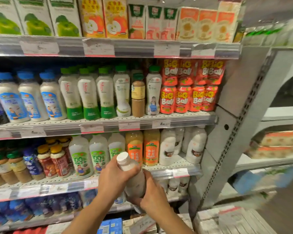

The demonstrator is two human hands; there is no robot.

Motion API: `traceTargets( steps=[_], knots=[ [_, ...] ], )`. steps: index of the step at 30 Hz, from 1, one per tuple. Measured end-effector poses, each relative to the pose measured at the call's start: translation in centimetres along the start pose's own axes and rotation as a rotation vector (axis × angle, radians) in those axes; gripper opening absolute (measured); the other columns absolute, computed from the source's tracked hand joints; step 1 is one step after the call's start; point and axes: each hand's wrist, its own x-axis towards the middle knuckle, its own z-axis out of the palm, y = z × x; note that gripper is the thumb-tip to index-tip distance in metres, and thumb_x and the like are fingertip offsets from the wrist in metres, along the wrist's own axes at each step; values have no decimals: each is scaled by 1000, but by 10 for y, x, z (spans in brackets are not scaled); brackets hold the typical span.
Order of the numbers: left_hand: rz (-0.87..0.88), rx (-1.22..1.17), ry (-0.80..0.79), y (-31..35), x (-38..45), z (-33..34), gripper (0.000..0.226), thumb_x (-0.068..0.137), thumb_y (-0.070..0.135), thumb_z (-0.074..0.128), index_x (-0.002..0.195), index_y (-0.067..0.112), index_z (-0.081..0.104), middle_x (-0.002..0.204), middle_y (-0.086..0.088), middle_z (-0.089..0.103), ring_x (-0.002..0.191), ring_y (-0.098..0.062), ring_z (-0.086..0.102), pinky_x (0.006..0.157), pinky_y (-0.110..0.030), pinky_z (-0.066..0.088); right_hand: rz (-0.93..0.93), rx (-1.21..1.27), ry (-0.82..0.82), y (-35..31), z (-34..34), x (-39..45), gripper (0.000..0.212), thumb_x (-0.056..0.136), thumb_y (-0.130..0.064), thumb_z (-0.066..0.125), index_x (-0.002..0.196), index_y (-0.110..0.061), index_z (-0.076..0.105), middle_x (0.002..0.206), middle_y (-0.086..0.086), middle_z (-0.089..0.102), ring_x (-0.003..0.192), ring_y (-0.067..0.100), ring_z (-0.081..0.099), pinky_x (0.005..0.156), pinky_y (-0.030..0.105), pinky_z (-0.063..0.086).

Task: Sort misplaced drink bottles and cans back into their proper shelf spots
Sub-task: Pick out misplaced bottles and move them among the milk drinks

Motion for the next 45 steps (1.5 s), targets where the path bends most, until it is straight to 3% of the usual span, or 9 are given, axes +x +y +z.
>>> traceTargets(
  steps=[6,10,13,17,20,24,31,39,45],
  knots=[
    [74,14,-129,33,-9,31,58,60,72,75,103,38,58,92,17,69,85,-3,64,71,-34,55,135,4,103,20,-28,-10,83,58,-63,81,130,-42,45,115,-12,66,108,18,64,90,37,55],
    [142,3,-504,49,0,33,65,69,68,79,121,37,55,111,18,67,100,-2,63,82,-28,53,189,1,151,42,-43,-19,85,57,-64,82,130,-46,43,98,-15,59,103,19,65,81,30,51],
    [247,44,-680,59,10,29,89,67,78,74,140,34,50,133,18,62,116,-4,61,102,-39,51,205,42,216,58,-55,-23,84,53,-65,82,126,-41,47,101,-13,68,100,16,67,80,33,56],
    [422,342,-380,75,34,20,77,77,68,71,141,29,52,139,13,57,125,-10,55,102,-32,47,232,107,284,78,-76,-20,84,50,-64,84,123,-43,49,110,-17,67,102,11,67,85,37,60],
    [565,489,-185,80,58,13,64,83,54,73,136,26,53,141,4,56,131,-22,49,108,-39,42,252,159,308,94,-97,-11,89,52,-57,90,129,-36,52,112,-16,68,103,10,67,88,36,60],
    [608,724,32,80,84,13,78,79,43,79,144,22,42,156,-11,39,145,-35,31,116,-55,34,263,213,334,114,-122,2,81,54,-52,92,124,-36,54,112,-12,71,105,12,69,90,40,60],
    [502,830,70,72,108,20,88,80,47,74,152,26,27,163,-10,27,152,-34,17,122,-56,21,237,270,387,139,-152,36,73,63,-41,95,124,-31,57,111,-15,70,100,2,67,83,25,55],
    [529,858,115,56,111,29,92,78,43,78,154,22,31,156,-14,38,146,-38,31,118,-60,27,196,173,414,157,-158,97,73,60,-41,95,120,-29,55,119,-6,61,108,16,63,94,41,56],
    [543,903,112,50,114,27,97,77,49,77,157,23,29,159,-14,37,146,-36,33,118,-59,27,150,110,405,166,-143,130,80,62,-35,96,128,-20,55,121,-3,51,108,14,55,93,32,47]
  ],
)
